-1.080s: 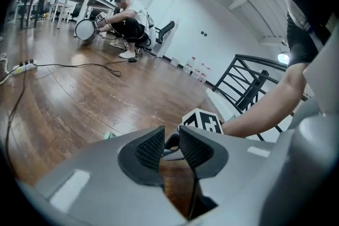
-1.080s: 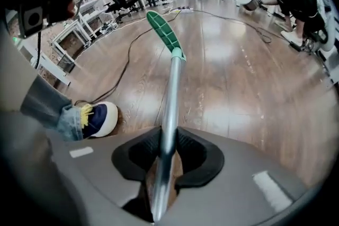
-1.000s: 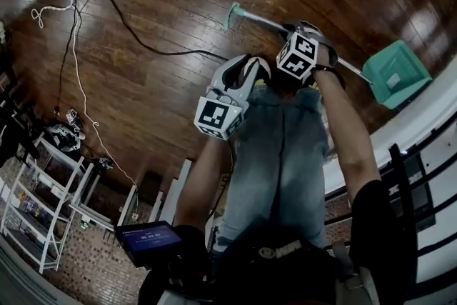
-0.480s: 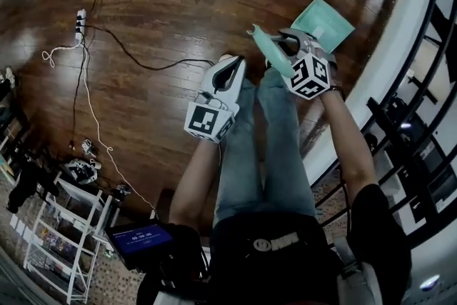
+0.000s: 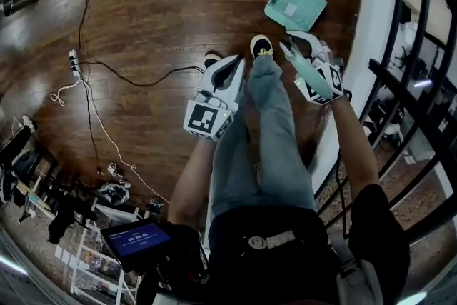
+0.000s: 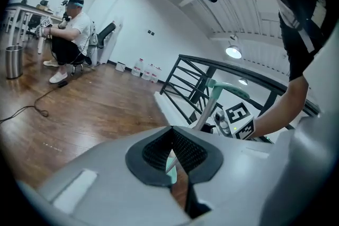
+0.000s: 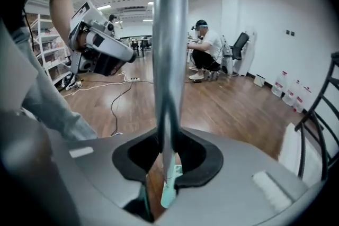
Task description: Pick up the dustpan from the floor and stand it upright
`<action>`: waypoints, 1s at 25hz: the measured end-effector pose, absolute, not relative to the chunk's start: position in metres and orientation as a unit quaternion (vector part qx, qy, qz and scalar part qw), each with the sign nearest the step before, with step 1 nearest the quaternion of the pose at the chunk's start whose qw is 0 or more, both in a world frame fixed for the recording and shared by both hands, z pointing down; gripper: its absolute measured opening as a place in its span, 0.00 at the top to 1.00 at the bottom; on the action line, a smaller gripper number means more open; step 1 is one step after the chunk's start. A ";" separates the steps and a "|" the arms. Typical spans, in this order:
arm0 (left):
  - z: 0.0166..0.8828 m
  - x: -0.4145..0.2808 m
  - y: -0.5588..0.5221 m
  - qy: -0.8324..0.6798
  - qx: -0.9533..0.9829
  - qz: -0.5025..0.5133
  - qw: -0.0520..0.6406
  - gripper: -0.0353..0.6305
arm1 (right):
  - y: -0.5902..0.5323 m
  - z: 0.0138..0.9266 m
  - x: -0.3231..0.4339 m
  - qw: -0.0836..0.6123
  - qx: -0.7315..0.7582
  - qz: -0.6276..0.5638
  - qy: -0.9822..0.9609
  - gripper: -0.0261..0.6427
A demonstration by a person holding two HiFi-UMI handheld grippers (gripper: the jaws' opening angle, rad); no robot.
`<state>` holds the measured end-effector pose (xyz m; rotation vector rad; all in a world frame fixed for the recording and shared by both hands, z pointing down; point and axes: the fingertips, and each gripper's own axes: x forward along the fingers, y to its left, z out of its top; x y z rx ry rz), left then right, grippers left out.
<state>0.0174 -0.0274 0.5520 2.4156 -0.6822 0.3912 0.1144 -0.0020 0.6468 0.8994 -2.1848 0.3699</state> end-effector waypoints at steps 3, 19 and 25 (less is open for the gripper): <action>0.547 0.040 -0.021 -0.230 0.916 0.156 0.290 0.92 | 0.018 0.651 0.136 0.337 0.377 0.181 -0.843 0.83; 0.514 0.072 -0.014 -0.162 0.938 0.170 0.254 0.92 | 0.119 0.684 0.202 0.292 0.479 0.307 -0.769 0.74; 0.420 0.043 -0.006 -0.138 0.961 0.150 0.189 0.92 | 0.142 0.538 0.273 0.255 0.644 0.231 -0.684 0.96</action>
